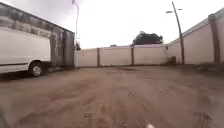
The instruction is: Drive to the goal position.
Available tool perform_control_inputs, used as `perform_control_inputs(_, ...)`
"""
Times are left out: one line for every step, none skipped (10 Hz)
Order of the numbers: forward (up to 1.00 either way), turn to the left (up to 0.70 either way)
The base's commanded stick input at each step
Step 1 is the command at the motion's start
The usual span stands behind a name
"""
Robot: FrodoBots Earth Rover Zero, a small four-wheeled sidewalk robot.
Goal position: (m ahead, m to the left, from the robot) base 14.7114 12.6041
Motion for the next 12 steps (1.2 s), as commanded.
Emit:
perform_control_inputs(0.62, 0.00)
perform_control_inputs(0.70, 0.00)
perform_control_inputs(0.70, 0.00)
perform_control_inputs(0.70, 0.00)
perform_control_inputs(0.70, 0.00)
perform_control_inputs(0.70, 0.00)
perform_control_inputs(0.70, 0.00)
perform_control_inputs(0.70, 0.00)
perform_control_inputs(0.70, 0.00)
perform_control_inputs(0.70, 0.00)
perform_control_inputs(0.70, 0.00)
perform_control_inputs(0.70, 0.00)
